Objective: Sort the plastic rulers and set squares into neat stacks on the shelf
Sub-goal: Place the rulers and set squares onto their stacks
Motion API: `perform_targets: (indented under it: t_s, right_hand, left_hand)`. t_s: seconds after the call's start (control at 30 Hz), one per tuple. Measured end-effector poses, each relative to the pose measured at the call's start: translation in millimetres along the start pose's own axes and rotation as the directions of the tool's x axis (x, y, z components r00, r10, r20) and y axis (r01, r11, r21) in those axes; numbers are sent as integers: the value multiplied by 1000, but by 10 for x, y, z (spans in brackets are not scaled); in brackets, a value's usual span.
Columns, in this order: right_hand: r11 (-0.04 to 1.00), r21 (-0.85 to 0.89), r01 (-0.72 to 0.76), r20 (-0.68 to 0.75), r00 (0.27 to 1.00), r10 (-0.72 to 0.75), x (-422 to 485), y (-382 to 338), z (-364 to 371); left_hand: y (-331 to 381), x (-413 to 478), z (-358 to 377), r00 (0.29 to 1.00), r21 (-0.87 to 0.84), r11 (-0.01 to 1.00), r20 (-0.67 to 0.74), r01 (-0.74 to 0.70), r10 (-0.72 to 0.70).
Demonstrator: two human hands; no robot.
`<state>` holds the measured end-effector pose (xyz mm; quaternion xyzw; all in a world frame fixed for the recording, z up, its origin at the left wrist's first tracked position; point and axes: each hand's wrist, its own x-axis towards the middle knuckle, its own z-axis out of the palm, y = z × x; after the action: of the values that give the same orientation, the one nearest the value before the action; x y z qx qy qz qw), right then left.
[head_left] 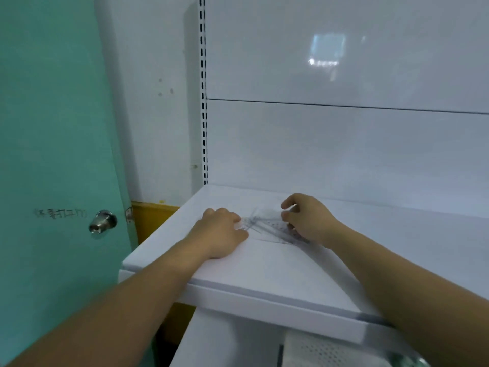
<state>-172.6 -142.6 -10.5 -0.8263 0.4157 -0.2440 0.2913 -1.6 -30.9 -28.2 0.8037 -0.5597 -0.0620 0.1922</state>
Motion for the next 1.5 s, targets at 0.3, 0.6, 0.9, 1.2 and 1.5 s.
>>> perform_targets:
  t_s: [0.3, 0.6, 0.9, 1.2, 1.5]
  right_hand:
    - [991, -54, 123, -118, 985, -129, -178, 79, 39]
    - [968, -246, 50, -23, 998, -58, -89, 158, 89]
    - [997, -71, 30, -37, 999, -32, -80, 102, 32]
    - [978, -66, 198, -213, 955, -208, -181, 16, -17]
    - [929, -173, 327, -430, 824, -370, -372, -229, -321]
  left_hand:
    - [-64, -22, 45, 998, -82, 996, -51, -40, 36]
    - [-95, 36, 56, 995, -186, 981, -97, -54, 36]
    - [-95, 14, 21, 967, -395, 917, -247, -48, -56]
    - [-22, -87, -133, 945, -740, 670, -253, -52, -206]
    - [90, -300, -394, 965, -681, 721, -254, -132, -63]
